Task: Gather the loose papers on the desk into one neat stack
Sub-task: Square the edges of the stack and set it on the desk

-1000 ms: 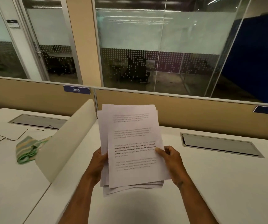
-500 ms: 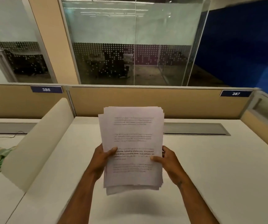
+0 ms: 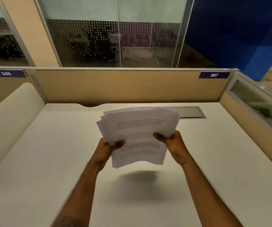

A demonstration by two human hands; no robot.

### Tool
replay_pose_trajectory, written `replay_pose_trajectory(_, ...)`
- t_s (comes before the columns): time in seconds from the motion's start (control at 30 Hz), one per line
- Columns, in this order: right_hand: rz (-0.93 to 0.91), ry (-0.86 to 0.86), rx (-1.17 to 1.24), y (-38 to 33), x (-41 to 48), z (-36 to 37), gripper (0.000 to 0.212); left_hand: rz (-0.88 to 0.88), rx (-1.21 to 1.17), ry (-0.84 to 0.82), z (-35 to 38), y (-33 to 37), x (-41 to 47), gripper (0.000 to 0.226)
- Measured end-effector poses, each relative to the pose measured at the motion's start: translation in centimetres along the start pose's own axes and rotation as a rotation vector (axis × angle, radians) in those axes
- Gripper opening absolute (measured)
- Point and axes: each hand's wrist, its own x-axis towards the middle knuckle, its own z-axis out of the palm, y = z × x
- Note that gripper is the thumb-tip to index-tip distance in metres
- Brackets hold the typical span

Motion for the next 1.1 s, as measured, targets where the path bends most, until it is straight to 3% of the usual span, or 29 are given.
replay_pose_trajectory(0.13, 0.033, -0.056, 0.008, 1.6, -1.0, -2.1, 0.035, -0.054, 0.04, -0.018, 1.4, -1.3, -0.7, 0.053)
replay_pose_trajectory(0.2, 0.021, -0.05, 0.049, 1.7, -1.2, -2.5, 0.049, -0.067, 0.072, -0.016, 1.7, -1.3, -0.7, 0.062)
replay_pose_trajectory(0.4, -0.097, 0.176, 0.015, 0.6, -0.6, -1.5, 0.094, 0.058, 0.045, 0.085, 3.5, 1.3, 0.1, 0.067)
replay_pose_trajectory(0.43, -0.101, 0.214, 0.014, 0.3, -0.5, -1.2, 0.092, 0.075, 0.082, 0.112, 3.9, 1.6, 0.4, 0.072)
replay_pose_trajectory(0.5, -0.106, 0.275, -0.009, 0.0, -0.3, -0.7, 0.066, 0.087, 0.141, 0.173, 4.6, 2.1, 0.8, 0.082)
replay_pose_trajectory(0.6, -0.12, 0.317, -0.038, 0.4, -0.1, -0.3, 0.04, 0.086, 0.164, 0.297, 5.3, 2.4, 1.0, 0.061)
replay_pose_trajectory(0.7, -0.145, 0.299, -0.029, 0.6, -0.1, -0.1, 0.04, 0.071, 0.109, 0.318, 5.2, 2.1, 1.0, 0.064)
replay_pose_trajectory(0.83, -0.095, 0.078, -0.011, 1.6, -0.3, -1.1, 0.064, 0.069, 0.099, 0.117, 3.5, 0.6, 0.2, 0.062)
replay_pose_trajectory(0.9, -0.008, -0.011, -0.002, 2.8, -0.6, -1.4, 0.052, -0.019, 0.087, 0.025, 2.8, -0.7, -0.3, 0.062)
replay_pose_trajectory(0.97, 0.022, 0.001, -0.022, 3.5, -0.7, -1.4, 0.03, -0.049, 0.123, 0.019, 2.8, -1.7, -0.4, 0.039)
replay_pose_trajectory(1.03, 0.025, 0.034, -0.002, 3.3, -0.6, -1.4, 0.026, -0.034, 0.117, 0.068, 3.3, -1.6, -0.2, 0.028)
replay_pose_trajectory(1.1, -0.002, 0.038, 0.019, 2.6, -0.5, -1.5, 0.029, -0.015, 0.069, 0.095, 3.7, -1.1, -0.2, 0.031)
